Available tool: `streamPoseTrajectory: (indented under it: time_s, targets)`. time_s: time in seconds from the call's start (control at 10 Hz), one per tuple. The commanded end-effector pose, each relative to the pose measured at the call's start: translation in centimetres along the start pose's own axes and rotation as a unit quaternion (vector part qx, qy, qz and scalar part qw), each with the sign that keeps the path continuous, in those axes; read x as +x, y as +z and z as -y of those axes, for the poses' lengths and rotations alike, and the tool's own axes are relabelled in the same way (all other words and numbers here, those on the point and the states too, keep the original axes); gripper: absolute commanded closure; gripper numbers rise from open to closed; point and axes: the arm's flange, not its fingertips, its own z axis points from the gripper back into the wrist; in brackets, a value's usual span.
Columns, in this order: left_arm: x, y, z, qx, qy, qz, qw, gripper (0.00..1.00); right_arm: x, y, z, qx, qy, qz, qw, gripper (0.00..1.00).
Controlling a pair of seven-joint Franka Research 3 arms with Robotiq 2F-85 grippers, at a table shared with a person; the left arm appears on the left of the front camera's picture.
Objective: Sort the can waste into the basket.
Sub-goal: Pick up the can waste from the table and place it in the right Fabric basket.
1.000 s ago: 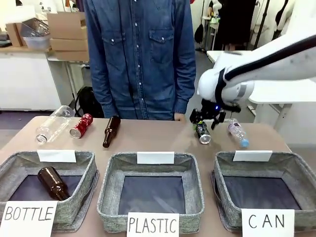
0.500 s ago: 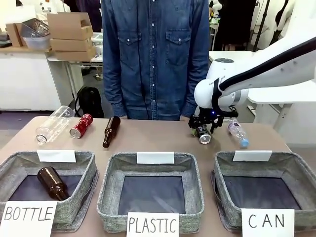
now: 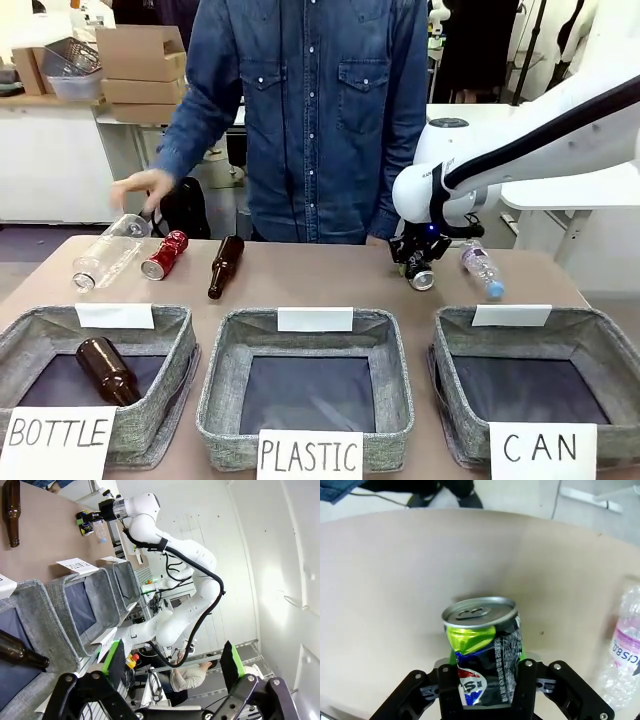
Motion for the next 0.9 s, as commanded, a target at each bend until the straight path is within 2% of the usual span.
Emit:
streamPoseTrajectory:
  time_s: [0.0, 0.5, 0.6, 0.7, 0.8]
  targets:
    - [-0.1, 0.0, 0.3, -0.008, -0.011, 0.001, 1.000, 0.00, -0.4, 0.1, 0.0, -0.030, -0.014, 0.002, 0.999, 1.00]
    - [-0.1, 0.0, 0.3, -0.008, -0.011, 0.001, 1.000, 0.00, -0.6, 0.4, 0.4, -0.018, -0.015, -0.013, 1.000, 1.00]
    - [-0.1, 0.0, 0.3, -0.008, -0.011, 0.001, 1.000, 0.00, -1.9, 3.1, 0.8, 0.003, -0.008, -0.030, 1.000, 1.00]
    - [-0.1, 0.0, 0.3, -0.008, -0.011, 0.001, 1.000, 0.00, -4.8, 7.9, 1.8, 0.029, 0.000, -0.033, 0.999, 1.00]
    - [-0.1, 0.0, 0.3, -0.008, -0.011, 0.001, 1.000, 0.00, -9.0, 13.0, 3.2, 0.038, 0.001, -0.020, 0.999, 1.00]
